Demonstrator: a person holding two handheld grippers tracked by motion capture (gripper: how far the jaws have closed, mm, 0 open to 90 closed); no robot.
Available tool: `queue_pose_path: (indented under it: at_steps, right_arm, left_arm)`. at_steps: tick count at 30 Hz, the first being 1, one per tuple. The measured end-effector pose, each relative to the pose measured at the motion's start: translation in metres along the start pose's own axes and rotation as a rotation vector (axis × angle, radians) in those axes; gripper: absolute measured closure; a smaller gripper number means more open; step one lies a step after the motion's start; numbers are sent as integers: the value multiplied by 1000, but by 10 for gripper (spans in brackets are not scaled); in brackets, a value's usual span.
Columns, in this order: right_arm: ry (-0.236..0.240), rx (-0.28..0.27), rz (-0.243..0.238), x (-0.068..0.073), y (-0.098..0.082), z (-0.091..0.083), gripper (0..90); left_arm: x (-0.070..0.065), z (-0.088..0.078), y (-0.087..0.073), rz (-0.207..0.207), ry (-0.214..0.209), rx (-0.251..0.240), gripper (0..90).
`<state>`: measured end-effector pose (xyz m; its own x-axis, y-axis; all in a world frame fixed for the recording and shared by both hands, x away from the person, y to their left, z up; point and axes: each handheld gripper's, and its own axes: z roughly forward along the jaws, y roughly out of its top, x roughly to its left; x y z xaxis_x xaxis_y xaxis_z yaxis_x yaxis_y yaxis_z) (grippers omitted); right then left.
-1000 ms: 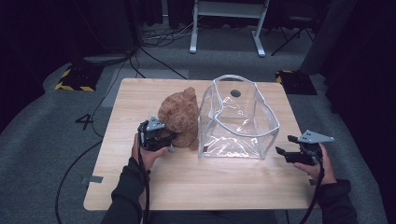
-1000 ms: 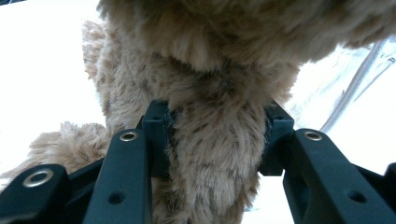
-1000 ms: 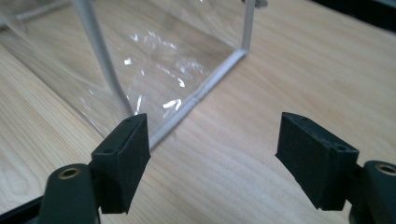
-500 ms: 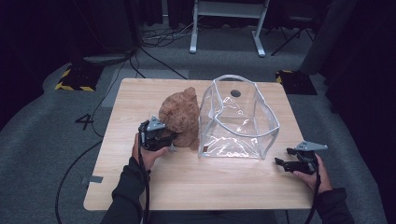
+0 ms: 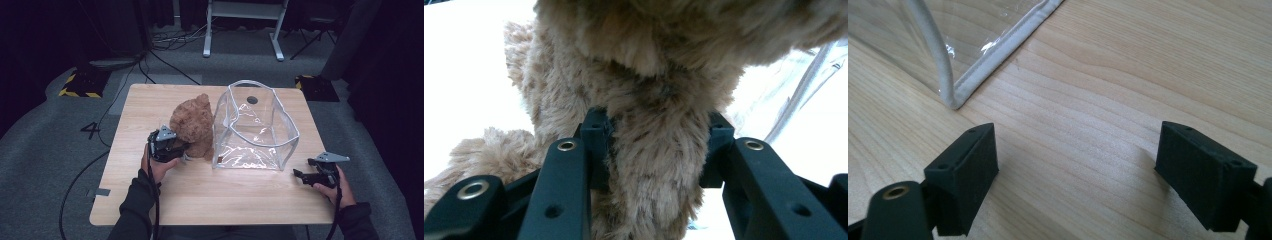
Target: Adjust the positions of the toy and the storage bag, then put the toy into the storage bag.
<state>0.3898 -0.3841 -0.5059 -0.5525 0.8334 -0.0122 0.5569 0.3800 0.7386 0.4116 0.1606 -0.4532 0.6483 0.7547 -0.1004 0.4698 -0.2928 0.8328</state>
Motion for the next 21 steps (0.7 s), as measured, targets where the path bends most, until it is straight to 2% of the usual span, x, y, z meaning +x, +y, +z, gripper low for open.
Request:
queue_pose_path:
  at_steps: [7,9,15,18,21]
  right_arm:
    - [-1,0,1,0,0,0,168]
    - [-1,-1,2,0,0,0,167]
    - [1,0,2,0,0,0,166]
    - [2,0,1,0,0,0,164]
    - [3,0,1,0,0,0,164]
  left_arm:
    - [0,0,-1,14,-2,0,628]
    - [0,-1,-1,23,3,2,663]
    - [-2,-1,-1,30,18,-23,702]
    - [-2,-2,-2,17,11,-35,722]
    - [-3,-4,-2,26,11,-56,732]
